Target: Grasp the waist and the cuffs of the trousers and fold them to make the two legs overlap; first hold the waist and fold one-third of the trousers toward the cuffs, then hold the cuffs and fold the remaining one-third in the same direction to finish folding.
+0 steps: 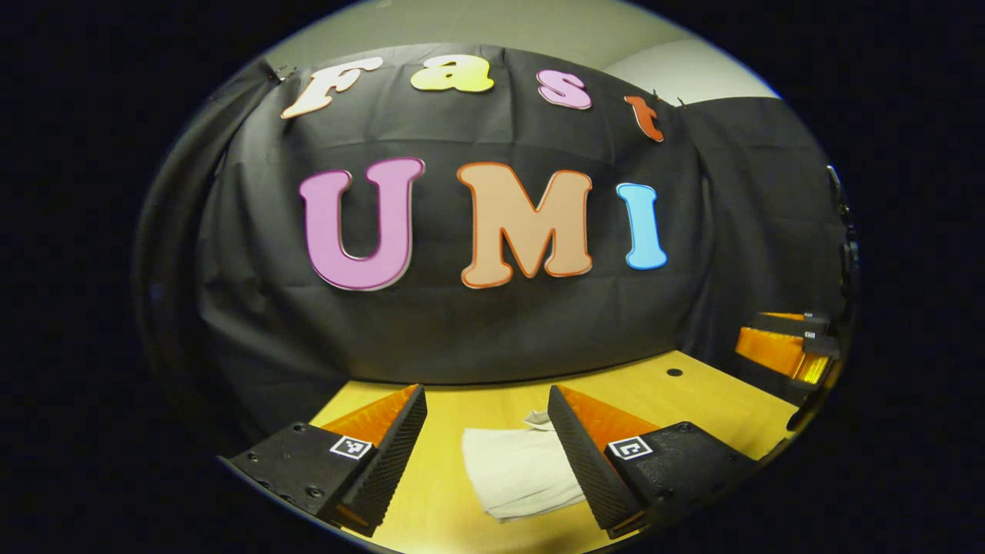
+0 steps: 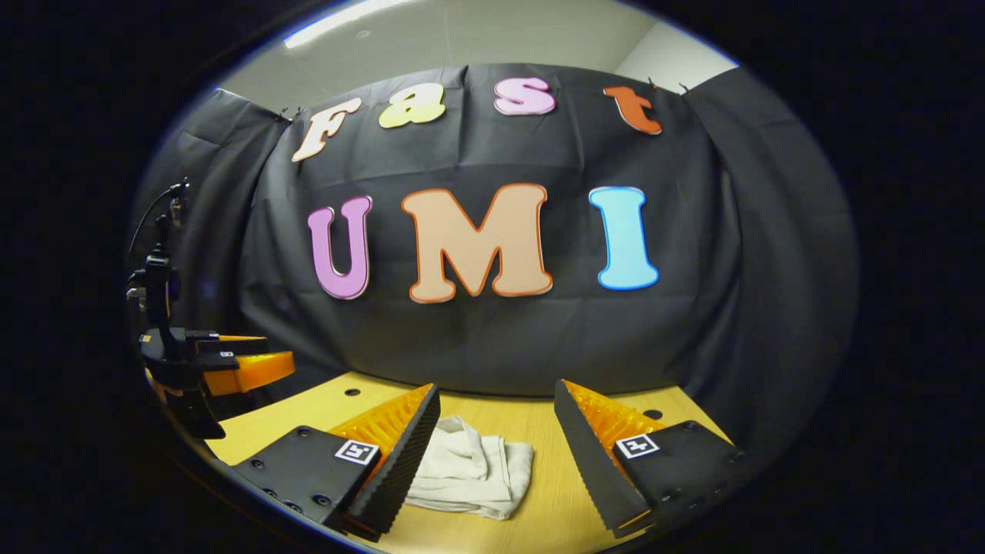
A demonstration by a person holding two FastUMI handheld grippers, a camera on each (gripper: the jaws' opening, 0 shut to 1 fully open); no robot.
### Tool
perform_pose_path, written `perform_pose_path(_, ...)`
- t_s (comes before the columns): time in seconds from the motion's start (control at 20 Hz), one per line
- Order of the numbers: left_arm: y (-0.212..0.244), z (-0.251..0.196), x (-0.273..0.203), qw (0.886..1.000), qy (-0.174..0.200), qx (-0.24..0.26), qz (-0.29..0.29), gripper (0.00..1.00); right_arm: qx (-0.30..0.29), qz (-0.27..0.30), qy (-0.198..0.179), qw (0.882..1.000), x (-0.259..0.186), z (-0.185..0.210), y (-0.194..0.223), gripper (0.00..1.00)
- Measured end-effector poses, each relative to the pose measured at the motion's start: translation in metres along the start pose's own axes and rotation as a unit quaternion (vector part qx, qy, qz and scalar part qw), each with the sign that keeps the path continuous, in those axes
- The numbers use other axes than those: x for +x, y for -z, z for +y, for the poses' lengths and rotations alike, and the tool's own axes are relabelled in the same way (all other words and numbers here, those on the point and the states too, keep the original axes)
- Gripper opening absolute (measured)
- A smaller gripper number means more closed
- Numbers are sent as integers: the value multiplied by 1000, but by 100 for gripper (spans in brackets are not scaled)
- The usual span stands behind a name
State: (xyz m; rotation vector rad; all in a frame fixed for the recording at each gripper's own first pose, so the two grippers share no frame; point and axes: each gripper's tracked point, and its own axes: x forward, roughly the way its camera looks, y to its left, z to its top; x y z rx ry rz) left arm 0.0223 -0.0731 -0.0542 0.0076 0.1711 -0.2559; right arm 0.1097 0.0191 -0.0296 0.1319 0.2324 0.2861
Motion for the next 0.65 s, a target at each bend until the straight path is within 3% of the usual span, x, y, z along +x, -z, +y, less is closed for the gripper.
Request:
perform_pose_path(0.05,-6,9,-6,1000,-6,8,-6,95,-3,-5,3,1000,-1,4,0,92)
perform_pose_path(0.3,-20,37,-24,999,-18,14,-29,93,-1,-4,6,1000,-10,20,-6,96)
perform_pose_path(0.5,-8,51,-28,1000,-24,1,-14,100,-8,-16,13,1000,-16,25,-16,96)
perform_pose_path(0.6,-8,57,-29,1000,-26,-3,-14,96,-13,-27,15,999,-16,27,-24,92)
perform_pose_path(0.65,-10,59,-29,1000,-26,-2,-15,100,-17,-29,15,999,-17,31,-28,93)
